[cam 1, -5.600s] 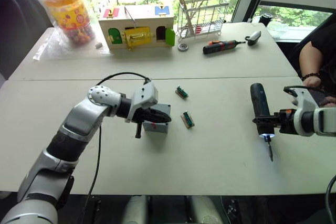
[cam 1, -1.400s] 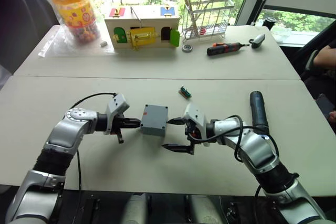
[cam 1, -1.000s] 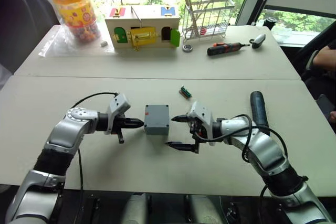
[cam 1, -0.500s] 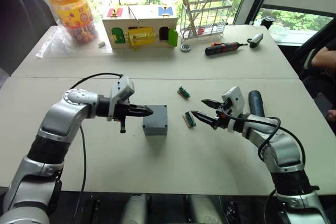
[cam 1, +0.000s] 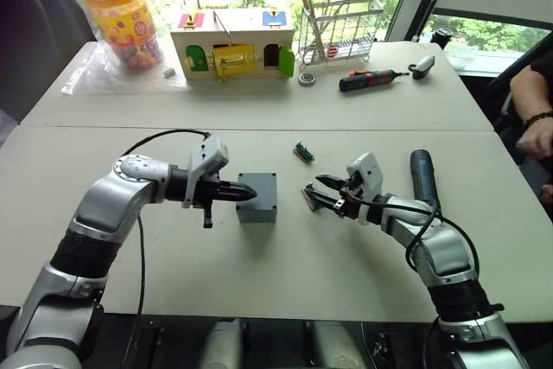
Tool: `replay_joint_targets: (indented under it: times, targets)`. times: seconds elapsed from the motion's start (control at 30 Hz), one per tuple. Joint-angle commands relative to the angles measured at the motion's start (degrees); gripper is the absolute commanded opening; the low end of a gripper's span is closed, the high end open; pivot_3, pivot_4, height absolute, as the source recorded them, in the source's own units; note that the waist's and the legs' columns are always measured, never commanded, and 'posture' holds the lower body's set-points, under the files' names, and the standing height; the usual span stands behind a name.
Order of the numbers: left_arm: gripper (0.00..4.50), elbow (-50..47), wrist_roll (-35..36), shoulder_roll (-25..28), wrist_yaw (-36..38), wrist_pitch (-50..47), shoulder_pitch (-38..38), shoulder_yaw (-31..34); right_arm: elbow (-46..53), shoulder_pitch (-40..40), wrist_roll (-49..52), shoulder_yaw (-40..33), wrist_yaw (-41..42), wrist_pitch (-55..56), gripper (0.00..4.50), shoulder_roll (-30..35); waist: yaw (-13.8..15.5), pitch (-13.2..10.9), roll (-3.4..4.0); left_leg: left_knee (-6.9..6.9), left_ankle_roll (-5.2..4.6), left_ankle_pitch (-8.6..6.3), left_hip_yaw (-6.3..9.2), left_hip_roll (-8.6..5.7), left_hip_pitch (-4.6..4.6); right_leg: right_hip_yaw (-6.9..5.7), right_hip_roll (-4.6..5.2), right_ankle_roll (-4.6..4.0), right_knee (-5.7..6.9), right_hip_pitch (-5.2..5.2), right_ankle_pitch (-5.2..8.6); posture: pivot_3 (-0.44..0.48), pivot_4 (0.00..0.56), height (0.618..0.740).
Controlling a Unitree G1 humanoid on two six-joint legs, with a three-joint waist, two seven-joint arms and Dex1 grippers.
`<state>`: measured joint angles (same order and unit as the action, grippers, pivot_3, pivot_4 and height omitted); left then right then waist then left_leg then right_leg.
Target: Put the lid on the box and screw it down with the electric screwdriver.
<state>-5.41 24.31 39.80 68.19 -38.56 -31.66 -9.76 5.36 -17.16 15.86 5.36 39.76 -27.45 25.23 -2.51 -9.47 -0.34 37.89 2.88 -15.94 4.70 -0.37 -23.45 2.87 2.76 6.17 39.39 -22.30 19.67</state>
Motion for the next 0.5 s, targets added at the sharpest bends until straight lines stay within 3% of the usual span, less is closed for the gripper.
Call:
replay_joint_targets:
  times: [0.03,0.13,0.23,0.33,0.5]
  targets:
    - [0.0,-1.79,0.09,0.28,-0.37,0.28,0.41,0.2,0.39,-1.14,-0.6,-0.1,-0.11,1.68,2.21,-0.25,0.0,0.0,0.0,0.0,0.0,0.0,0.0,0.0,0.0,0.0,0.0,0.0,0.0,0.0,0.0,0.0,0.15,0.74]
    - [0.0,-1.91,0.21,0.2,-0.67,0.06,0.48,0.2,0.14,-1.18,-0.65,-0.25,-0.27,1.93,2.21,-0.51,0.0,0.0,0.0,0.0,0.0,0.0,0.0,0.0,0.0,0.0,0.0,0.0,0.0,0.0,0.0,0.0,0.15,0.74]
    - [0.0,-1.66,0.14,0.25,-0.76,0.26,0.46,0.05,-0.02,-1.25,-0.88,-0.32,-0.41,2.05,1.38,-0.82,0.0,0.0,0.0,0.0,0.0,0.0,0.0,0.0,0.0,0.0,0.0,0.0,0.0,0.0,0.0,0.0,0.15,0.74]
    - [0.0,-1.05,-0.27,0.16,-0.87,0.67,0.36,-0.27,-0.08,-1.25,-1.12,-0.31,-0.57,2.18,0.02,-1.18,0.01,0.0,0.0,0.0,0.0,0.0,0.0,0.0,0.0,0.0,0.0,0.0,0.0,0.0,0.0,0.0,0.15,0.74]
    - [0.0,-0.5,-0.6,0.23,-0.83,1.09,0.45,-0.53,0.01,-1.1,-1.25,-0.4,-0.83,2.16,0.02,-1.49,0.0,0.0,0.0,0.0,0.0,0.0,0.0,0.0,0.0,0.0,0.0,0.0,0.0,0.0,0.0,0.0,0.15,0.74]
